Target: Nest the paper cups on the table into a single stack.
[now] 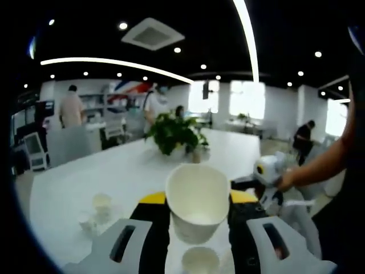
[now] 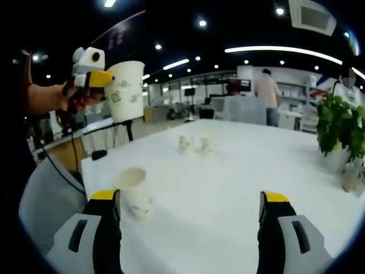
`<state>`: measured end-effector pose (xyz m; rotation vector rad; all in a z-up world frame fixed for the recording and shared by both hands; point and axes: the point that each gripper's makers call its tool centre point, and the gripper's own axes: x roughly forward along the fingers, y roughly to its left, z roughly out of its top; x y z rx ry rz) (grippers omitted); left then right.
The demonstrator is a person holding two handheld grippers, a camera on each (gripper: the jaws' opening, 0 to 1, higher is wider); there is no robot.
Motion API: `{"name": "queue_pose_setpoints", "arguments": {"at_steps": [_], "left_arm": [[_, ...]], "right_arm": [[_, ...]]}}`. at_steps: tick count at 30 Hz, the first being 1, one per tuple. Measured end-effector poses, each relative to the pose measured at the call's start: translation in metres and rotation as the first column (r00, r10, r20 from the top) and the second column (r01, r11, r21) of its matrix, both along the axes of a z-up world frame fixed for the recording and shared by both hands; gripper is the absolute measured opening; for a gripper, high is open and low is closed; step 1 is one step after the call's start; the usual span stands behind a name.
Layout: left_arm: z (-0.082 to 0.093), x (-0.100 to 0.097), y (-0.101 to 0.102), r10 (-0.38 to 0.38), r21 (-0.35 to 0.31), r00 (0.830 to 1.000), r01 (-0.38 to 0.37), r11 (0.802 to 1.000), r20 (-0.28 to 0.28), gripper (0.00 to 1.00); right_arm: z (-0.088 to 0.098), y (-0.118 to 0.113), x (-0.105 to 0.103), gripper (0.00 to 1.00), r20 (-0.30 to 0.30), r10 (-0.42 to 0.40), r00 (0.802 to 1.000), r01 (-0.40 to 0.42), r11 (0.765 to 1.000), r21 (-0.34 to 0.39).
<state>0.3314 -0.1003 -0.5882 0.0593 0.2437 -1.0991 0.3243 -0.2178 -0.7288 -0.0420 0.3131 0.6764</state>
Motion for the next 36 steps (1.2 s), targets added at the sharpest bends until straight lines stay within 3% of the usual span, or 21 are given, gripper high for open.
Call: {"name": "queue_pose_setpoints", "arguments": {"at_steps": [14,23,36], "left_arm": [[0.001,-0.024,-0.002,-0.016,0.010,1.000,0.016,1.000,0.002,0.38],[-0.004,-0.024,-0.001,-0.011,0.015,1.000,0.011,1.000,-0.002,0.38],[-0.034,-0.024,0.003,0.009,0.028,1.000,-0.009,1.000,0.002,0.38]], "right_arm": [[-0.005,0.001,-0.002,1.00,-0.007,0.001,1.000,-0.001,1.000,0.006],[-0.005,0.004,0.000,1.00,-0.005,0.002,1.000,-0.002,1.000,0.013],[-0.010,0.004,-0.005,1.00,-0.014,-0.003,1.000,0.003,1.000,0.016]]}}
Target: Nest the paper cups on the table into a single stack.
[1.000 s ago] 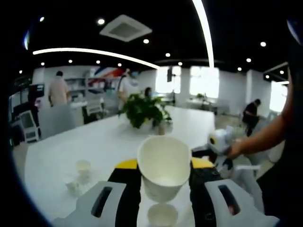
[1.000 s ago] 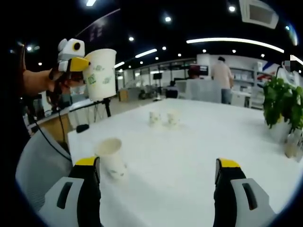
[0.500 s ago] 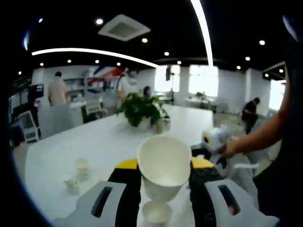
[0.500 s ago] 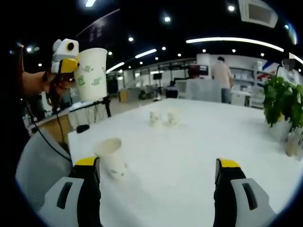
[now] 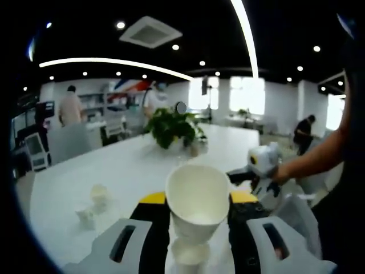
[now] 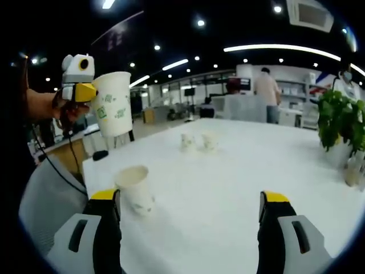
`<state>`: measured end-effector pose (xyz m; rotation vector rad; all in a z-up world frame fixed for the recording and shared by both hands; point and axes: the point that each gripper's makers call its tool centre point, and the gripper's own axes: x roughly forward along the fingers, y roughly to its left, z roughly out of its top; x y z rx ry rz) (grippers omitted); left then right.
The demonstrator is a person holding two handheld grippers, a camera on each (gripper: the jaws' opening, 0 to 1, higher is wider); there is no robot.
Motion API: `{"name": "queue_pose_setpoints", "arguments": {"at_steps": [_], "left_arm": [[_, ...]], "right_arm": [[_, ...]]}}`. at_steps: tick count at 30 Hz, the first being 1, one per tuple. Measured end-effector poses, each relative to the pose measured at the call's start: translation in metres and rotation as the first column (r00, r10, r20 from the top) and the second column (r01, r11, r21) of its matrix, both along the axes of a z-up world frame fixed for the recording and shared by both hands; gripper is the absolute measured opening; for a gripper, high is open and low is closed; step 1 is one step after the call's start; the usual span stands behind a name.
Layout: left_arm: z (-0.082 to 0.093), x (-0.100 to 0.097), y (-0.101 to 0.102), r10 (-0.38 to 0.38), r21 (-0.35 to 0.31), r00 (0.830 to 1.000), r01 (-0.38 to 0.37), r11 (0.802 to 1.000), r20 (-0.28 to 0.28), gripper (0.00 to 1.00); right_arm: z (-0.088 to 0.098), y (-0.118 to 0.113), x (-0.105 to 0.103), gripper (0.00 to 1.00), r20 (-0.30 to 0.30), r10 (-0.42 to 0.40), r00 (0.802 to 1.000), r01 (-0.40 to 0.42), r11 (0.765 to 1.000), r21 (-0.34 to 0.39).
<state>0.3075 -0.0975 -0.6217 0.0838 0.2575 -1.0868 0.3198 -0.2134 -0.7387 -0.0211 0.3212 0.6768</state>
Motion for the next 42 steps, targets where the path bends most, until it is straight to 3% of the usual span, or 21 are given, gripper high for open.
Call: {"name": "queue_pose_setpoints", "arguments": {"at_steps": [4,16,27,42], "left_arm": [[-0.010,0.001,-0.001,0.005,0.012,1.000,-0.006,1.000,0.016,0.38],[-0.038,0.007,0.000,0.029,0.011,1.000,-0.029,1.000,-0.008,0.38],[-0.071,0.008,0.004,0.045,0.050,0.999,-0.043,0.998,-0.028,0.37],[-0.099,0.004,0.004,0.036,0.065,0.997,-0.032,0.997,-0.066,0.38]], "right_arm": [[-0.002,-0.001,-0.002,1.00,-0.004,-0.004,1.000,0.004,1.000,0.001],[-0.001,-0.002,-0.002,1.00,-0.002,-0.009,1.000,0.009,1.000,0.003],[-0.004,0.000,-0.004,1.00,-0.009,-0.010,1.000,0.010,1.000,0.002],[-0.008,-0.002,-0.006,1.00,-0.016,-0.012,1.000,0.012,1.000,-0.001]]}}
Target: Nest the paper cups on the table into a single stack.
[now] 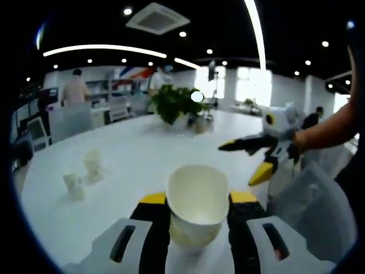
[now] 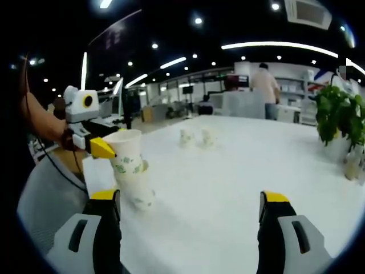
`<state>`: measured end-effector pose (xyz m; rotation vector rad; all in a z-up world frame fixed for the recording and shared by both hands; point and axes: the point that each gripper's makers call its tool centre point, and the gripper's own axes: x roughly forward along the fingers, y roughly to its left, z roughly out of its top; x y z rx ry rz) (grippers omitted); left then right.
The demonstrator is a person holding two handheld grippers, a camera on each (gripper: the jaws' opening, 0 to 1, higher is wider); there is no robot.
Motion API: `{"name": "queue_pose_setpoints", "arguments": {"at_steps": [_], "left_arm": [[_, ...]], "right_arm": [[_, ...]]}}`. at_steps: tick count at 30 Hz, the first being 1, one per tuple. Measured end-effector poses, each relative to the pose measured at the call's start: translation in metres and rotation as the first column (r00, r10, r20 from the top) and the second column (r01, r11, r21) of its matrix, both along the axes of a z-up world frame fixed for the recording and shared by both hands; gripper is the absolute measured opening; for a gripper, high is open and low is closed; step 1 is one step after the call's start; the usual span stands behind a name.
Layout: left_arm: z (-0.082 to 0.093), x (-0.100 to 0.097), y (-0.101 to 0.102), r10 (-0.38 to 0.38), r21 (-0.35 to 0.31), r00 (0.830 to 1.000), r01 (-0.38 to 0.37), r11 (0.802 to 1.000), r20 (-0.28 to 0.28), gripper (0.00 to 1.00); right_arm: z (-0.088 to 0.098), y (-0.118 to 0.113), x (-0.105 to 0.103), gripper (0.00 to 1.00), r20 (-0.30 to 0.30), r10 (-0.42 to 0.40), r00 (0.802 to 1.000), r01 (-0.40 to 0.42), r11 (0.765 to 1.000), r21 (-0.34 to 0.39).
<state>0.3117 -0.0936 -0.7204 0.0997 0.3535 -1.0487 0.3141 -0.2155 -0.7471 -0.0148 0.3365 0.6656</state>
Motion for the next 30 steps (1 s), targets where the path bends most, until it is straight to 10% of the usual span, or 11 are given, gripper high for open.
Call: {"name": "queue_pose_setpoints", "arguments": {"at_steps": [30], "left_arm": [[-0.034,-0.005,-0.001,-0.106,0.124,0.994,0.106,0.987,-0.004,0.46]], "right_arm": [[-0.001,0.005,0.004,1.00,-0.002,0.003,1.000,-0.003,1.000,0.004]]}}
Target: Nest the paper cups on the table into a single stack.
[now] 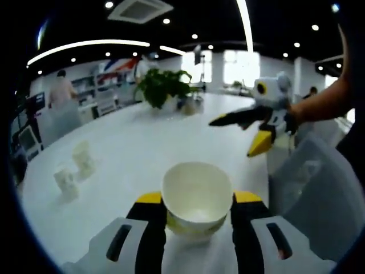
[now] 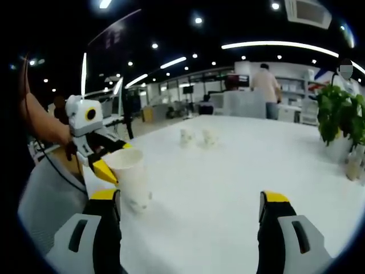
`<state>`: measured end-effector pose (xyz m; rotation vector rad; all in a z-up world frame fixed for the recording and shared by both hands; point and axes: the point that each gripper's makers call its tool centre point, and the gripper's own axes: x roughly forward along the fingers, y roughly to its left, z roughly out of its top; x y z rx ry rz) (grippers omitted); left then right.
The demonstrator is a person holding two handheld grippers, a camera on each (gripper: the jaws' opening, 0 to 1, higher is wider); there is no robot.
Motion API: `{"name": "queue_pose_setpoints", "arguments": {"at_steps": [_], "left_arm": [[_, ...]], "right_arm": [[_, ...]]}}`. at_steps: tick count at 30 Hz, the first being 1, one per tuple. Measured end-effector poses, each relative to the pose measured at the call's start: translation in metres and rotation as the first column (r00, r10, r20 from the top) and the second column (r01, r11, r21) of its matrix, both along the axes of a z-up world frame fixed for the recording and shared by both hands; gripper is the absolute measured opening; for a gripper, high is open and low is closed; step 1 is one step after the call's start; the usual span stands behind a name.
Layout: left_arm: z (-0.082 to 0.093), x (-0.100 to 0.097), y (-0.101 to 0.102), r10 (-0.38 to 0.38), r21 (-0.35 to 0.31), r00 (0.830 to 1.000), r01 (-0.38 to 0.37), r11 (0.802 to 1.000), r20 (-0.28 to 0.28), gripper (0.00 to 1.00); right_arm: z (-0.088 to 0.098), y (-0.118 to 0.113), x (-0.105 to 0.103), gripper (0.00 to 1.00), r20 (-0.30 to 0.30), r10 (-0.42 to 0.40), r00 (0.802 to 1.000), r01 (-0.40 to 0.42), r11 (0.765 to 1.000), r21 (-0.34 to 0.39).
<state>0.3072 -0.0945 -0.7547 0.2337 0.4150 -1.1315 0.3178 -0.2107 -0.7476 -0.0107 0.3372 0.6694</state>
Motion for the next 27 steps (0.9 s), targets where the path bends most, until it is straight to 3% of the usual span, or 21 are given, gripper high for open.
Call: {"name": "queue_pose_setpoints", "arguments": {"at_steps": [4,8,16,21,27], "left_arm": [[0.001,0.004,0.000,0.019,-0.005,1.000,-0.019,1.000,-0.015,0.52],[0.009,0.010,0.000,0.041,-0.033,0.999,-0.041,0.999,-0.012,0.68],[0.041,0.020,0.005,0.089,-0.132,0.996,-0.092,0.987,-0.030,0.89],[0.058,0.033,0.023,0.142,-0.148,0.990,-0.142,0.979,-0.010,0.96],[0.066,0.047,0.052,0.202,-0.139,0.979,-0.199,0.970,0.010,0.99]], "right_arm": [[0.004,0.000,0.001,1.00,0.006,0.000,1.000,0.000,1.000,0.001],[0.007,0.000,0.002,1.00,0.010,0.001,1.000,-0.001,1.000,0.002],[0.018,-0.002,0.007,1.00,0.028,-0.001,1.000,0.001,1.000,0.005],[0.029,-0.006,0.015,1.00,0.049,-0.009,0.999,0.009,1.000,0.009],[0.037,-0.010,0.023,1.00,0.065,-0.017,0.998,0.016,1.000,0.014]]}}
